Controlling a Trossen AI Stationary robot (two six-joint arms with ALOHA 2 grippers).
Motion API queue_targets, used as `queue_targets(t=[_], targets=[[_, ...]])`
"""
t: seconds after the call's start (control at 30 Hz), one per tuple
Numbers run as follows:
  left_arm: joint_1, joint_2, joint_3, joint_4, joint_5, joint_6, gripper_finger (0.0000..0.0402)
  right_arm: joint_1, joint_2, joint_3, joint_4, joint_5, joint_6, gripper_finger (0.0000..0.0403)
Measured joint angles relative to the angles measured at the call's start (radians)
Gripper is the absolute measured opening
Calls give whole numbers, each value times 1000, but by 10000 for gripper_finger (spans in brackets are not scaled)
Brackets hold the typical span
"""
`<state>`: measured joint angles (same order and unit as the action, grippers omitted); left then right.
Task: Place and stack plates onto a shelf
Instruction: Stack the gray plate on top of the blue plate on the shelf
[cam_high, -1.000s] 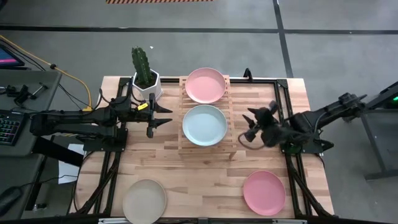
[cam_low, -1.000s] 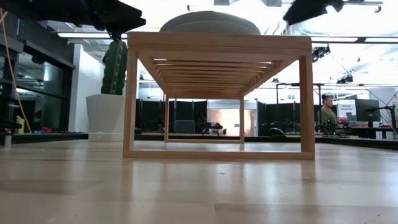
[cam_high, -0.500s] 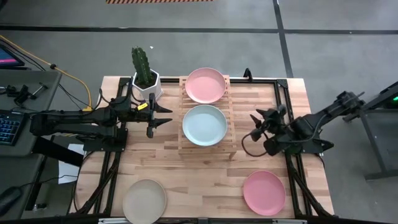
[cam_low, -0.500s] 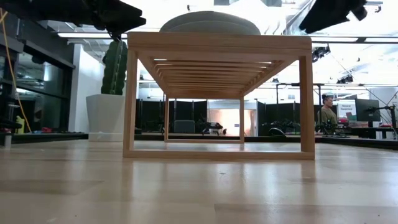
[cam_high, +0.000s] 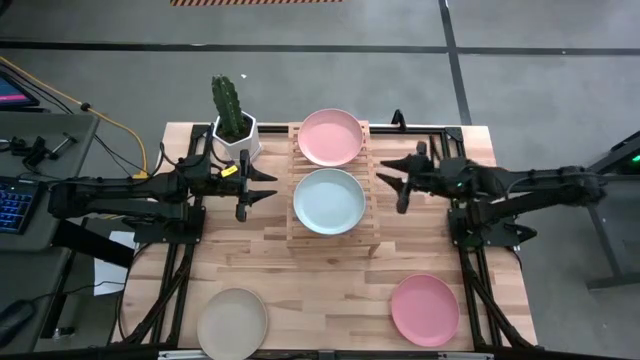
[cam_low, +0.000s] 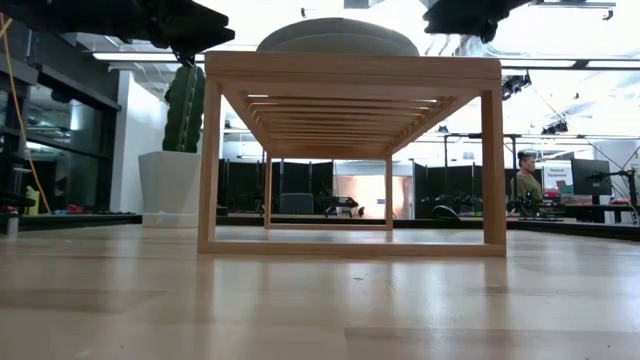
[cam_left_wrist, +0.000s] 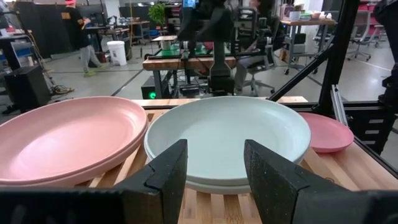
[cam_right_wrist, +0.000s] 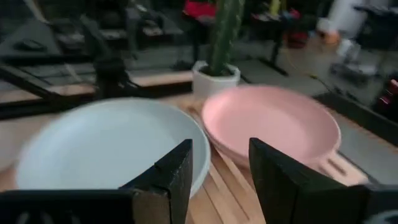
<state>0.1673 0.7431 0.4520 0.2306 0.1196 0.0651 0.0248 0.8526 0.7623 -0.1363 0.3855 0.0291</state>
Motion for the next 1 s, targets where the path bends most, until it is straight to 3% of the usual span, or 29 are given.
queue_targets(t=[0.17, 0.4, 0.77, 0.87, 1.0], targets=[[0, 0, 0, -1, 0, 6, 149, -33, -78, -121, 35, -117, 30, 138], [0, 0, 0, -1, 0, 7, 149, 9, -169, -356, 365, -140, 34, 138], [0, 0, 0, 2, 0, -9, 149, 10, -214, -335, 396, -147, 15, 138], [0, 0, 0, 17, 10, -108, 149, 10, -211, -334, 386, -147, 21, 138], [-27, 17, 0, 25, 187, -290, 149, 10, -211, -333, 344, -147, 71, 138]])
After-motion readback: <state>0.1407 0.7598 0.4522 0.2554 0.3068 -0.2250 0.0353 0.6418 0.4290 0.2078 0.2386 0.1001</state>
